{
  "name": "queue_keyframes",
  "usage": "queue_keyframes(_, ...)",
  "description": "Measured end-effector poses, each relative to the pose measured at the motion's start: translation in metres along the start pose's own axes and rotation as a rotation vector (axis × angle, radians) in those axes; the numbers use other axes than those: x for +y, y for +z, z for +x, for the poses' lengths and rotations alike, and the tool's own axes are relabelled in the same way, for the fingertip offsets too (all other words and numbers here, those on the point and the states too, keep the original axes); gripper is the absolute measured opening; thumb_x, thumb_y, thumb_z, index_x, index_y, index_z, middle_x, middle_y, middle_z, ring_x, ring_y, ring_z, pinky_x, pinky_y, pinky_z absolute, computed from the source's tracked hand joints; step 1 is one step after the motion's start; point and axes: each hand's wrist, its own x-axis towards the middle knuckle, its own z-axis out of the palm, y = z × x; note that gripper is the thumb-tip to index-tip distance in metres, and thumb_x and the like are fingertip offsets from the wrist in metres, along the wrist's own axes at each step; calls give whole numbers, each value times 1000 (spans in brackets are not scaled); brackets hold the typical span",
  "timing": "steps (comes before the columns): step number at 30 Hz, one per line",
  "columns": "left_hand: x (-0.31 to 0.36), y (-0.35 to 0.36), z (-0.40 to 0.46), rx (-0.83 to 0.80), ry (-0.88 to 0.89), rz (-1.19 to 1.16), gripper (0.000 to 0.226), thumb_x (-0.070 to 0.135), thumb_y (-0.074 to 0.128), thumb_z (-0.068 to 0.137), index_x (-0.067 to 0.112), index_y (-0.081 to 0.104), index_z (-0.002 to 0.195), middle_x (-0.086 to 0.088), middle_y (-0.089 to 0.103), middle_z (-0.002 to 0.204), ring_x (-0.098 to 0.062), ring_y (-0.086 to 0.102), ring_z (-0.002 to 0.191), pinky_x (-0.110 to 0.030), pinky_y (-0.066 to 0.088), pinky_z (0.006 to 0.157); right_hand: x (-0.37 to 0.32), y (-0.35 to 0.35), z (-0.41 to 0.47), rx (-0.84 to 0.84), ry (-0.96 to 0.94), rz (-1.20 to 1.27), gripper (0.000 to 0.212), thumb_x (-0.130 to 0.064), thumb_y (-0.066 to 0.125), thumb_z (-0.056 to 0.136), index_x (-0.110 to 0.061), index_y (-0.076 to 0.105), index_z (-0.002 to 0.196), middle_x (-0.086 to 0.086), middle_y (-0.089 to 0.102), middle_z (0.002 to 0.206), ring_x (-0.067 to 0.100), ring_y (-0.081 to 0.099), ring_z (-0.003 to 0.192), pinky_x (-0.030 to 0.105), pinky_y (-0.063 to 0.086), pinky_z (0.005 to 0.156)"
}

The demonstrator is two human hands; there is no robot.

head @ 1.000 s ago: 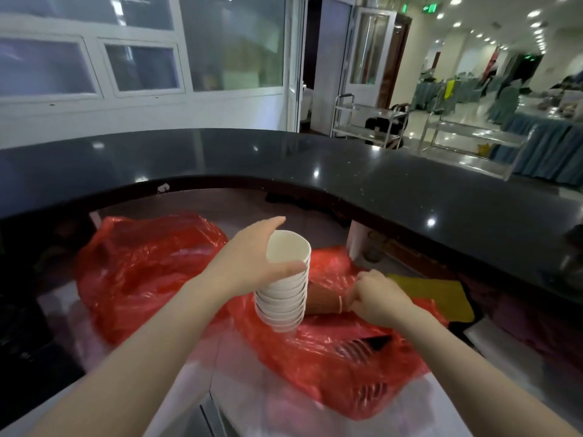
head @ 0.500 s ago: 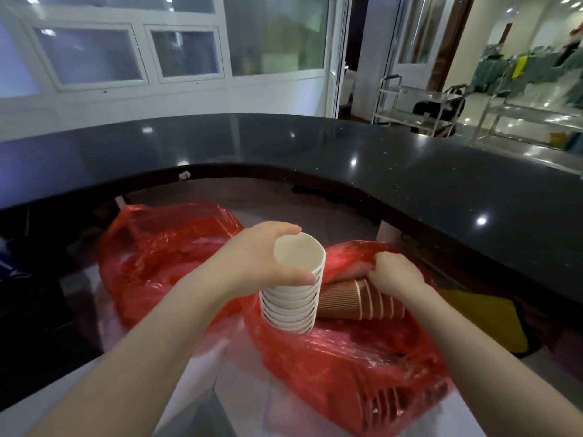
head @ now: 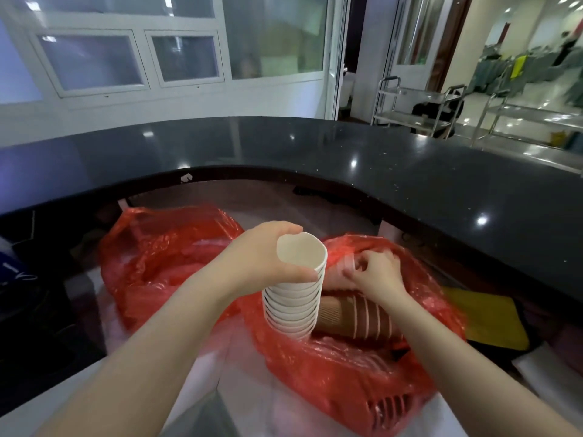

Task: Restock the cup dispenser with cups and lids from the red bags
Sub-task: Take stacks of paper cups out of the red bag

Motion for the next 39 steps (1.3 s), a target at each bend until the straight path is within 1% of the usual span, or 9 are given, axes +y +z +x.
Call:
queue_keyframes(3,-1,2,0,13,6,-17,82,57,77,61,38,47,134,19,43,140,-1,40,122,-21,28,92,-24,-2,-33,75,-120,152,29,-39,66,75,-20,55,56,-7,59,58,9,55,61,29,40,60)
queue_keyframes(5,-2,3,0,13,14,-24,80,58,77,61,38,47,133,18,45,138,0,40,115,-22,29,90,-34,-3,-49,94,-173,230,31,-39,61,80,-21,53,56,-6,57,55,9,52,57,30,36,55)
queue_keyframes(9,-4,2,2,0,7,-26,87,63,74,56,36,46,135,16,44,140,-4,41,122,-23,30,91,-38,-9,-61,133,-192,269,25,-30,62,85,-14,53,69,-2,57,64,18,51,66,39,41,60)
queue_keyframes(15,-3,3,8,23,-4,-41,86,61,76,59,33,47,135,13,45,141,-9,42,127,-24,32,93,-29,-25,-69,173,-319,38,18,-17,57,89,-23,40,87,3,63,70,31,60,64,42,46,55)
queue_keyframes(19,-1,4,13,24,-16,-44,86,62,75,60,31,47,136,10,46,142,-12,45,127,-28,37,98,-20,-40,-77,234,-375,7,17,-15,57,89,-24,43,91,-2,62,71,25,58,63,37,44,53)
queue_keyframes(23,0,4,21,27,-18,-67,83,59,76,63,28,48,134,8,50,136,-13,50,119,-28,40,92,-5,-55,-90,175,-418,131,18,-9,60,85,-20,49,93,-4,63,78,22,60,70,40,48,61)
queue_keyframes(28,-2,2,29,-61,6,-98,80,54,77,66,27,46,134,7,50,132,-10,50,109,-25,38,84,6,-75,-92,218,-329,272,24,3,59,82,-20,51,87,-3,58,74,12,54,68,24,42,62)
queue_keyframes(36,-3,7,31,-70,40,-134,82,53,77,68,27,43,137,4,47,138,-12,48,113,-26,37,86,17,-103,-85,283,-98,396,20,-7,59,87,-26,54,89,-3,61,80,10,56,67,28,47,63)
queue_keyframes(39,-5,13,27,-9,45,-147,82,56,75,68,26,44,138,2,44,142,-17,47,122,-29,38,88,24,-105,-85,264,43,551,18,-5,56,87,-22,58,91,3,63,84,19,59,72,35,51,61)
